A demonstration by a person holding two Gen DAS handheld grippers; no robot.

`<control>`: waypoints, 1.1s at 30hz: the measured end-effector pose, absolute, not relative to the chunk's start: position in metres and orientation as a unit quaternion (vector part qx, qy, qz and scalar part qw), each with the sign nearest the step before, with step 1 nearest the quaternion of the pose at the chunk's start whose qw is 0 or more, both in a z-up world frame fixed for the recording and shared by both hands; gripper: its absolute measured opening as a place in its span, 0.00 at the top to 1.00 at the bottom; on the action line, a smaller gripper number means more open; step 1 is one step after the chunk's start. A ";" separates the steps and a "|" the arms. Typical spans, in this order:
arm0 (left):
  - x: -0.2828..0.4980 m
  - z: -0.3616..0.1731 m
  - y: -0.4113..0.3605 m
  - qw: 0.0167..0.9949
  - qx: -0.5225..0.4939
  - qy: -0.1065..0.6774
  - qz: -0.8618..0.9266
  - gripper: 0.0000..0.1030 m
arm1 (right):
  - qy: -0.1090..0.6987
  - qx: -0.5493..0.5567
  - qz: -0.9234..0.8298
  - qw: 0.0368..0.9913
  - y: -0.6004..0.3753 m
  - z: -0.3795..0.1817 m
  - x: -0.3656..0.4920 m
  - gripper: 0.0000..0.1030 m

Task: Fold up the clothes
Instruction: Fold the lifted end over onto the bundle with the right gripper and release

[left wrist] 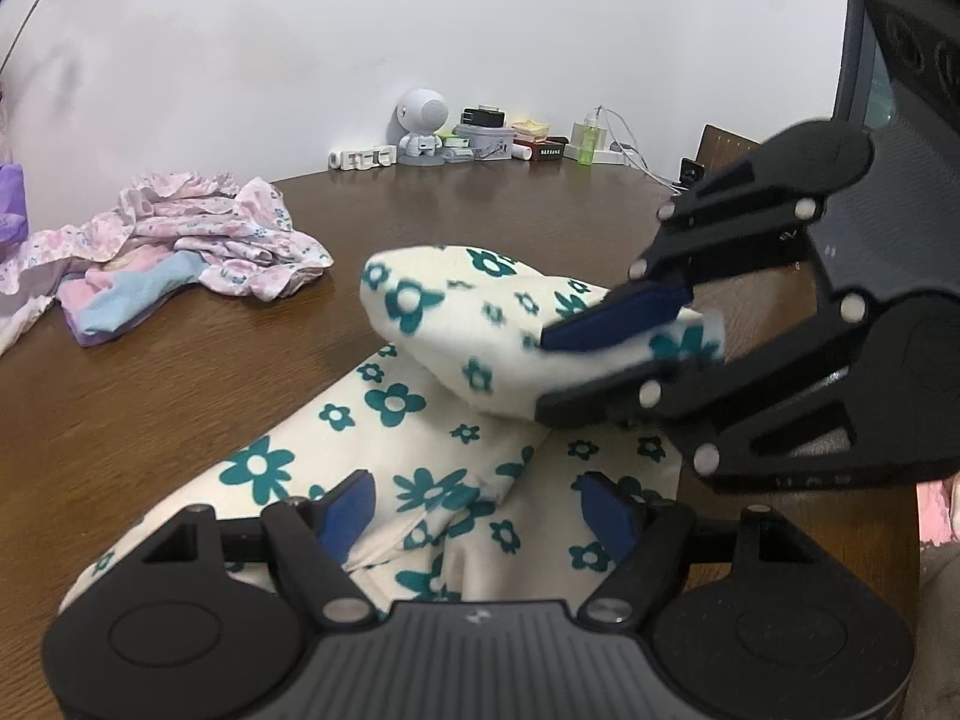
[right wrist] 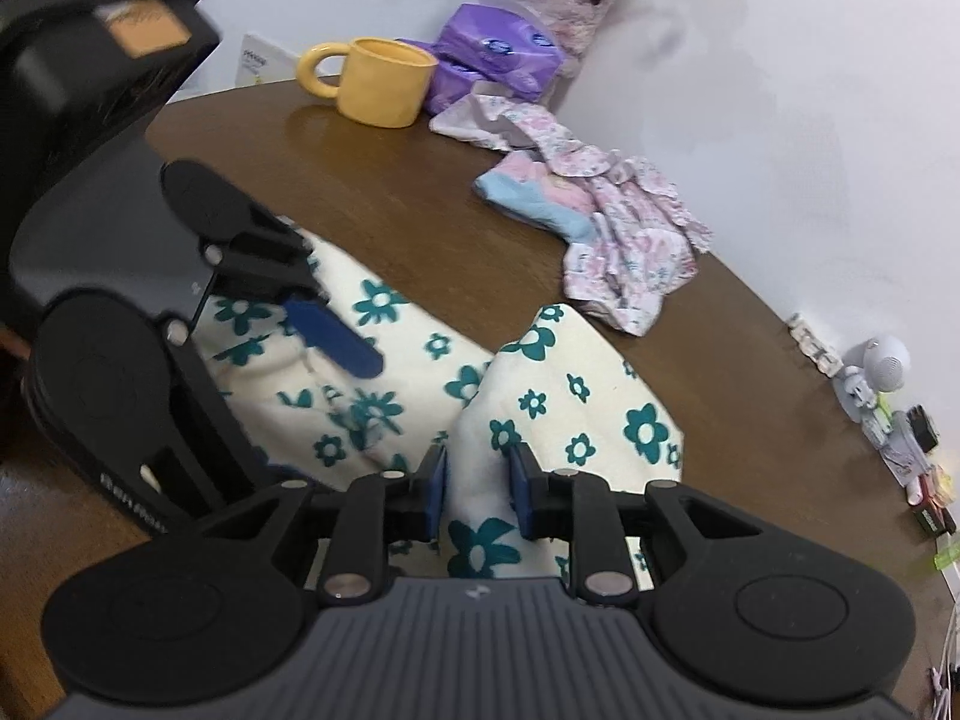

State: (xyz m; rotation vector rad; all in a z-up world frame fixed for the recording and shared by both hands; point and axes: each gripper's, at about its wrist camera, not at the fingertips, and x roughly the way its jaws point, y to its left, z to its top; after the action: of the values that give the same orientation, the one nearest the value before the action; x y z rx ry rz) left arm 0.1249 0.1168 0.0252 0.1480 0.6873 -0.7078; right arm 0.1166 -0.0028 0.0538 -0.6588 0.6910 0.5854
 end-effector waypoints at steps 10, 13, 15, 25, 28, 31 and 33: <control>0.123 0.030 0.140 0.882 0.044 0.326 -0.337 0.31 | 0.348 -0.147 0.318 0.870 -0.042 0.079 0.128 0.74; 0.123 0.034 0.148 0.886 0.027 0.320 -0.335 0.31 | 0.339 -0.120 0.288 0.888 -0.064 0.082 0.131 0.74; 0.120 0.040 0.154 0.893 0.010 0.304 -0.332 0.31 | 0.343 -0.100 0.276 0.892 -0.078 0.078 0.134 0.74; 0.149 0.070 0.115 0.922 -0.016 0.264 -0.282 0.45 | 0.312 -0.114 0.280 0.901 -0.079 0.053 0.117 0.74; 0.166 0.064 0.102 0.924 -0.026 0.287 -0.253 0.56 | 0.296 -0.106 0.282 0.906 -0.084 0.054 0.113 0.73; 0.181 0.054 0.099 0.922 -0.046 0.311 -0.227 0.63 | 0.270 -0.098 0.291 0.913 -0.102 0.061 0.102 0.69; 0.188 0.046 0.102 0.918 -0.063 0.327 -0.217 0.63 | 0.270 -0.101 0.295 0.911 -0.107 0.058 0.100 0.69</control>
State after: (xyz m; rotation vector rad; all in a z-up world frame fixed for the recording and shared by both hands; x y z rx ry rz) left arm 0.1883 0.1022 0.0461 -0.1296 0.6720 -0.4454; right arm 0.0997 -0.1068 0.0584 -0.2087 0.5567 0.6080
